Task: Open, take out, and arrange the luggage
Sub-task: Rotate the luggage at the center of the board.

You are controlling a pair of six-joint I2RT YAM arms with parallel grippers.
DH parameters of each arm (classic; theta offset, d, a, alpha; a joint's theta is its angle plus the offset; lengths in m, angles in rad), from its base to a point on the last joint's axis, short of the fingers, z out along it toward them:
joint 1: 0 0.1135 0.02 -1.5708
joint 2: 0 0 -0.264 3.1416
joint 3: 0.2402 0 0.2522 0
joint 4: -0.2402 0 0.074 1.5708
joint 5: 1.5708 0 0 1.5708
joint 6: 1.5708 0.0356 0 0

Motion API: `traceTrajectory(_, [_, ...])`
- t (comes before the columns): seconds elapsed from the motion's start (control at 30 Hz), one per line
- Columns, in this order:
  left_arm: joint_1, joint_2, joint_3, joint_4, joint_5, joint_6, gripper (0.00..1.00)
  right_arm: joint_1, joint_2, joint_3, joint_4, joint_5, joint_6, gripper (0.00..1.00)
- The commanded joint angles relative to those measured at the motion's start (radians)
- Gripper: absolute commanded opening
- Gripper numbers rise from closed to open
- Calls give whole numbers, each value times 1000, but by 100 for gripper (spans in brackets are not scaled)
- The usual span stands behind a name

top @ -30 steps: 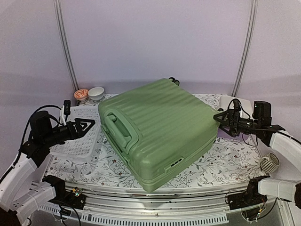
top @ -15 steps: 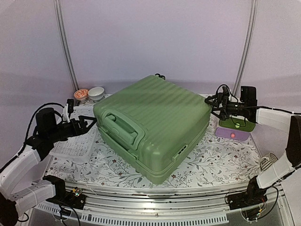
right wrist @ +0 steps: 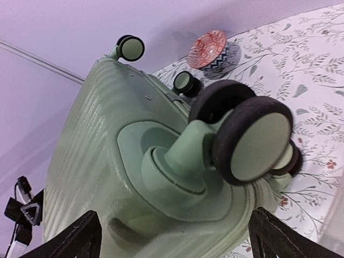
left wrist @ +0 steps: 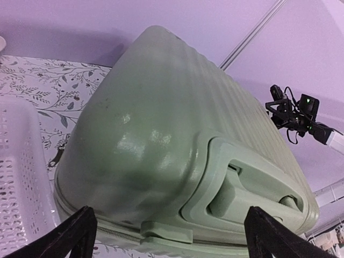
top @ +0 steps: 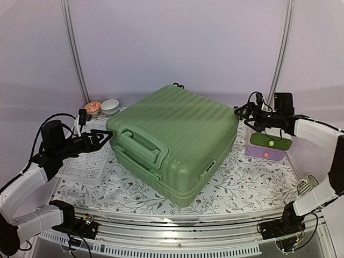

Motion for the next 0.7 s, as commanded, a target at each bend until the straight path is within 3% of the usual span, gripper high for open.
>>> traceTrajectory(0.0, [-5,11,1,76,60,-41,98,5,-178,-54,-192,183,-120,97])
traceTrajectory(0.17, [-52,32,-2,154,85,-68,98,51,-328,-114,-296,224,-180,97])
traceTrajectory(0.33, [-101,99,16,178,55,-78,98,152,-415,-195,-276,201,-183,98])
traceTrajectory(0.5, [-157,172,38,223,49,-88,98,241,-413,-211,-247,227,-186,99])
traceTrajectory(0.67, [-244,262,83,236,49,-80,98,250,-377,-199,-226,252,-170,99])
